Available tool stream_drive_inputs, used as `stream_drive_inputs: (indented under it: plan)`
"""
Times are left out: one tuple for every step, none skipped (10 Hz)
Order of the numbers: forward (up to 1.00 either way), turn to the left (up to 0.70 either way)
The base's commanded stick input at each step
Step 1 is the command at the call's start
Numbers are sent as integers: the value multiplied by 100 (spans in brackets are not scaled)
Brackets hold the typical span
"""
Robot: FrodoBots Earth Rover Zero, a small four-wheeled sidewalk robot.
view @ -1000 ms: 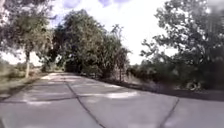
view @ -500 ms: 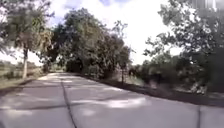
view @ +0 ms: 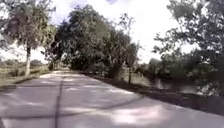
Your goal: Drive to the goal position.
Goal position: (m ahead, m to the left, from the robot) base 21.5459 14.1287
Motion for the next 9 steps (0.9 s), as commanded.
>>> stream_drive_inputs:
  plan:
    - [100,0]
    - [100,15]
    - [100,31]
    - [100,40]
    - [100,40]
    - [100,40]
    - [100,40]
    - [100,40]
    - [100,31]
